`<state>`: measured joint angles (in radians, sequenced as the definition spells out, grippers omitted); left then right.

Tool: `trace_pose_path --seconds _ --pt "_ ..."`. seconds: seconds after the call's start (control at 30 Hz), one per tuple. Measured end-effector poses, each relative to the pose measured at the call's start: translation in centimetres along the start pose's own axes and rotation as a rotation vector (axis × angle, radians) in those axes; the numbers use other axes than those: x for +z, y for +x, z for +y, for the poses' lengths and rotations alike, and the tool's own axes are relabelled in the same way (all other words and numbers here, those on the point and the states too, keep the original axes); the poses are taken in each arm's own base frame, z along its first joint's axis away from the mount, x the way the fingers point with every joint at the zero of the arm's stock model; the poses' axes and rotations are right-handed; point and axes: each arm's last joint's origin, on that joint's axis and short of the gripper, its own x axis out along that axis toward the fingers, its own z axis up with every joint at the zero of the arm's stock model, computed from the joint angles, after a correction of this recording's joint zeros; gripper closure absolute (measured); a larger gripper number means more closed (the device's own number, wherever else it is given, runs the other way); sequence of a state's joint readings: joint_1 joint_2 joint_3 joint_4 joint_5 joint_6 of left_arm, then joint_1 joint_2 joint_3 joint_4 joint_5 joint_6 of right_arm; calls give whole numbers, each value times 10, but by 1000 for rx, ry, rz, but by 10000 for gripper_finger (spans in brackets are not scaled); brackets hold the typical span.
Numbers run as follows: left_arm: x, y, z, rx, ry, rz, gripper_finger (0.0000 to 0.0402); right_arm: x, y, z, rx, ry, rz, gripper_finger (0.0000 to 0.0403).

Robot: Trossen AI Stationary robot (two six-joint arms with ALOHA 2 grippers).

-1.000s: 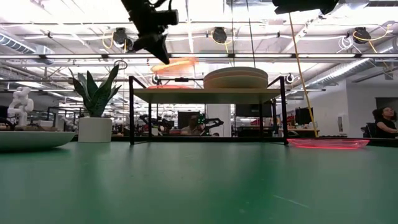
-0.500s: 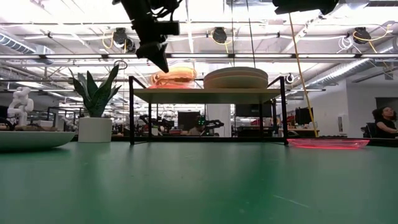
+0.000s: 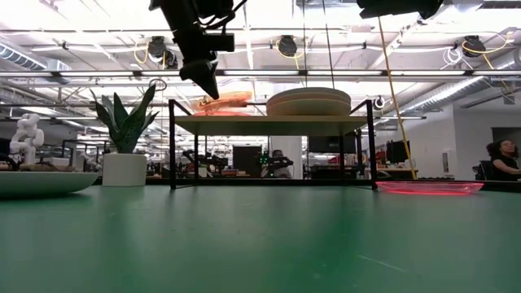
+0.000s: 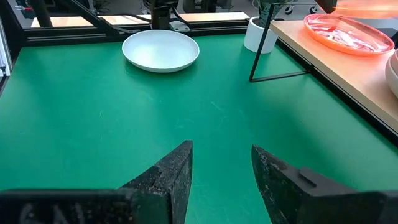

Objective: Place and stack plates onto a shelf
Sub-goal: Stack the transparent orange plate on top of the transparent pink plate on the shelf

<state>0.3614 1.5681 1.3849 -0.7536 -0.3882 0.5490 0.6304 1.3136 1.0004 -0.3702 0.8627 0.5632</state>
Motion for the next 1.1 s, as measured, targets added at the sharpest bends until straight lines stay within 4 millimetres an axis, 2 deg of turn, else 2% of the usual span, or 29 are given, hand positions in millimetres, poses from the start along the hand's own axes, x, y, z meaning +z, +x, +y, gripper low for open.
trace_pose_path --seconds 0.53,0.83,0.97,1.1 --pt "0 0 -1 -31 -5 -13 398 0 0 0 2 4 -2 257" --pt "0 10 -7 -71 6 24 398 0 0 0 3 4 -2 257" --pt "0 9 -6 -61 -6 22 398 0 0 0 6 5 -2 257" --pt "-1 10 -6 -54 -9 29 382 0 0 0 6 5 -2 257"
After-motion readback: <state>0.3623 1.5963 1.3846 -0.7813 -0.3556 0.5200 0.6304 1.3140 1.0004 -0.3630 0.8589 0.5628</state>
